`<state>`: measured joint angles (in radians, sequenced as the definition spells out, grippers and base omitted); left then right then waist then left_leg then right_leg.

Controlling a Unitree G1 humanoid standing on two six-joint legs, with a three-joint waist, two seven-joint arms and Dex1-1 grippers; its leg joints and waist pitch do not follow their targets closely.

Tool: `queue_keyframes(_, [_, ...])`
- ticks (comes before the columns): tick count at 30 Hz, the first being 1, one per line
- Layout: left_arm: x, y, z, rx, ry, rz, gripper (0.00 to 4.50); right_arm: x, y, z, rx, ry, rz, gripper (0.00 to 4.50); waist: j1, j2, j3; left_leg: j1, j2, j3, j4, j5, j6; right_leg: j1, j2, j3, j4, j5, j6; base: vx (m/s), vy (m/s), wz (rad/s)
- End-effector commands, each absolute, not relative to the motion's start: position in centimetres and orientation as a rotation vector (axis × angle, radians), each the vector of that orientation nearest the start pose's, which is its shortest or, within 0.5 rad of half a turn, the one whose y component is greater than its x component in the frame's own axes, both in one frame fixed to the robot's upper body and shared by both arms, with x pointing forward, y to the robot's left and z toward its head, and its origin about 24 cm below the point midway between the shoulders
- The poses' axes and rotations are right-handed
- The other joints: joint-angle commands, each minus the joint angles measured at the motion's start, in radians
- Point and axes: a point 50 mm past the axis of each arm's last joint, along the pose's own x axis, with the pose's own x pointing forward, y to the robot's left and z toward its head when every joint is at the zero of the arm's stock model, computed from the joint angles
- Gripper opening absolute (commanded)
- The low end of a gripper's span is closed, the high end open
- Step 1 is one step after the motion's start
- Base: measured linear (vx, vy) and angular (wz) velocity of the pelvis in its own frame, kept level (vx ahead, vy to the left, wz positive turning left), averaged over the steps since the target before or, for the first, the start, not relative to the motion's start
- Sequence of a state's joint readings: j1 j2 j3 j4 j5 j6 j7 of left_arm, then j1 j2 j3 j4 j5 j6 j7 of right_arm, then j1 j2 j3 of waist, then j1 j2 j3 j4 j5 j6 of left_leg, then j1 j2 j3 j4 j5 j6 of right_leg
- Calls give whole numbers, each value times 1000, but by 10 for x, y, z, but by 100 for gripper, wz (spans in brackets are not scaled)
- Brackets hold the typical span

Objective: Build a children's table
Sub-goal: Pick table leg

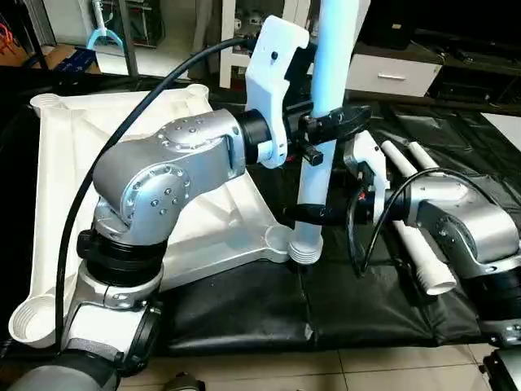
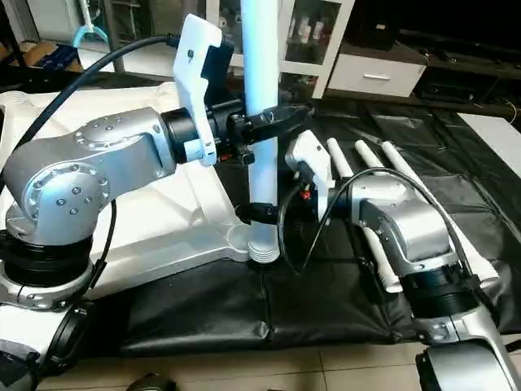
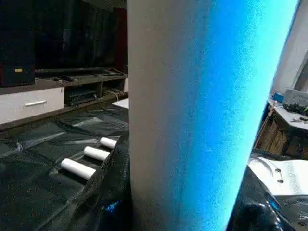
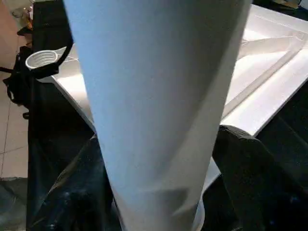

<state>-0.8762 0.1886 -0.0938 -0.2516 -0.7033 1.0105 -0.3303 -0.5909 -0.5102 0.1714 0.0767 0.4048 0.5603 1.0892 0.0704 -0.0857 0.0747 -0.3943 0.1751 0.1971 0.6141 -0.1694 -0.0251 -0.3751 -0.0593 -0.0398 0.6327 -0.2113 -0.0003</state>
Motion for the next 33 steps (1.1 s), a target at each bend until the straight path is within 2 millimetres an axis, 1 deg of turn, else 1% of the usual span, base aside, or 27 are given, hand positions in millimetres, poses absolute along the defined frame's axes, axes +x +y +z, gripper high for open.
queue_keyframes(1, [283, 31, 261, -80, -15, -1159, 165, 307, -140, 147, -126, 231, 1260, 272, 3, 23, -82, 37, 61, -30, -65, -139, -49, 38, -78, 42, -62, -12, -250, 0, 0, 0])
queue_keyframes(2, [283, 31, 261, -88, -15, -1160, 165, 307, -140, 148, -123, 230, 1262, 272, 3, 26, -81, 37, 61, -30, -66, -142, -50, 38, -78, 42, -62, -13, -250, 0, 0, 0])
queue_keyframes(4, [284, 31, 262, -99, -17, -1162, 165, 307, -140, 148, -120, 229, 1265, 241, 4, 23, -81, 37, 60, -30, -65, -143, -48, 39, -78, 42, -63, -17, -249, 0, 0, 0])
queue_keyframes(7, [285, 32, 263, -105, -19, -1157, 165, 306, -140, 148, -113, 227, 1269, 228, 7, 25, -82, 38, 60, -29, -65, -144, -46, 37, -79, 42, -64, -24, -247, 0, 0, 0])
queue_keyframes(10, [287, 33, 262, -108, -16, -1149, 165, 305, -140, 148, -109, 226, 1268, 195, 12, 27, -81, 39, 61, -30, -65, -147, -48, 36, -78, 42, -64, -32, -243, 0, 0, 0])
queue_keyframes(12, [287, 34, 262, -104, -17, -1148, 165, 305, -140, 148, -108, 226, 1268, 190, 14, 28, -81, 40, 61, -29, -66, -147, -49, 35, -78, 42, -65, -31, -241, 0, 0, 0])
queue_keyframes(13, [290, 36, 262, -101, -18, -1124, 200, 305, -141, 149, -101, 223, 1264, 181, 16, 28, -82, 40, 61, -29, -66, -146, -51, 36, -78, 42, -64, -29, -241, 0, 0, 0])
queue_keyframes(14, [292, 37, 262, -113, -9, -1107, 221, 305, -142, 149, -96, 219, 1258, 180, 16, 30, -82, 40, 61, -29, -66, -147, -52, 35, -78, 42, -64, -27, -240, 0, 0, 0])
queue_keyframes(15, [292, 37, 262, -113, -9, -1107, 235, 305, -142, 149, -96, 219, 1258, 180, 16, 29, -82, 39, 60, -29, -66, -144, -51, 36, -78, 42, -64, -24, -240, 0, 0, 0])
queue_keyframes(16, [292, 39, 262, -142, 5, -1119, 237, 305, -143, 149, -93, 217, 1249, 179, 17, 33, -83, 38, 60, -30, -66, -138, -53, 37, -79, 42, -61, -15, -242, 0, 0, 0])
queue_keyframes(18, [291, 41, 263, -160, 1, -1131, 263, 305, -143, 149, -92, 214, 1241, 178, 17, 30, -84, 38, 59, -29, -65, -140, -53, 38, -79, 42, -62, -9, -248, 0, 0, 0])
queue_keyframes(19, [291, 42, 263, -163, 5, -1135, 275, 305, -144, 150, -87, 210, 1233, 178, 17, 32, -84, 38, 59, -30, -65, -139, -52, 38, -79, 42, -62, -7, -248, 0, 0, 0])
queue_keyframes(21, [292, 44, 262, -163, 8, -1122, 278, 306, -144, 150, -84, 205, 1222, 178, 16, 30, -83, 37, 59, -29, -65, -137, -46, 38, -78, 42, -63, -12, -246, 0, 0, 0])
queue_keyframes(22, [292, 44, 262, -162, 10, -1119, 291, 306, -145, 150, -82, 204, 1218, 178, 17, 30, -83, 37, 58, -29, -64, -136, -43, 38, -78, 42, -63, -19, -245, 0, 0, 0])
queue_keyframes(23, [294, 47, 260, -163, 17, -1105, 307, 308, -147, 151, -77, 196, 1182, 178, 17, 30, -83, 36, 59, -29, -65, -140, -42, 38, -79, 42, -65, -33, -242, 0, 0, 0])
queue_keyframes(24, [295, 50, 258, -162, 26, -1091, 307, 312, -151, 152, -74, 185, 1140, 178, 17, 31, -83, 37, 59, -29, -65, -140, -43, 37, -79, 42, -65, -38, -241, 0, 0, 0])
queue_keyframes(25, [296, 52, 257, -162, 31, -1082, 323, 313, -153, 152, -72, 178, 1116, 178, 15, 32, -83, 37, 59, -29, -65, -140, -46, 36, -79, 42, -65, -47, -239, 0, 0, 0])
queue_keyframes(26, [298, 55, 256, -169, 35, -1060, 324, 316, -157, 154, -64, 167, 1080, 178, 16, 35, -83, 38, 59, -29, -66, -142, -52, 34, -78, 42, -65, -52, -237, 0, 0, 0])
queue_keyframes(27, [300, 59, 254, -168, 40, -1037, 328, 320, -163, 156, -56, 151, 1020, 178, 15, 35, -82, 38, 59, -29, -66, -144, -54, 34, -78, 42, -66, -53, -237, 0, 0, 0])
queue_keyframes(28, [301, 62, 252, -167, 43, -1022, 351, 322, -167, 157, -51, 140, 980, 178, 15, 34, -83, 39, 57, -28, -66, -141, -59, 34, -77, 41, -65, -52, -234, 0, 0, 0])
queue_keyframes(29, [303, 67, 251, -168, 45, -990, 351, 326, -173, 159, -33, 125, 925, 178, 15, 34, -83, 39, 57, -28, -66, -141, -59, 34, -77, 41, -65, -52, -234, 0, 0, 0])
queue_keyframes(30, [305, 70, 249, -167, 46, -964, 363, 328, -178, 160, -18, 113, 882, 178, 14, 35, -83, 38, 56, -28, -66, -141, -63, 34, -76, 42, -65, -50, -232, 0, 0, 0])
queue_keyframes(31, [306, 72, 249, -168, 46, -950, 374, 331, -183, 162, 2, 101, 831, 178, 14, 39, -84, 39, 56, -28, -66, -137, -65, 34, -75, 42, -64, -44, -228, 0, 0, 0])
queue_keyframes(32, [307, 78, 247, -167, 45, -925, 374, 332, -187, 163, 22, 91, 777, 178, 14, 39, -86, 41, 56, -28, -66, -130, -68, 33, -74, 40, -63, -34, -227, 0, 0, 0])
queue_keyframes(33, [307, 78, 247, -167, 45, -925, 376, 332, -187, 163, 22, 91, 777, 178, 14, 43, -86, 40, 55, -28, -66, -128, -71, 33, -73, 40, -62, -28, -225, 0, 0, 0])
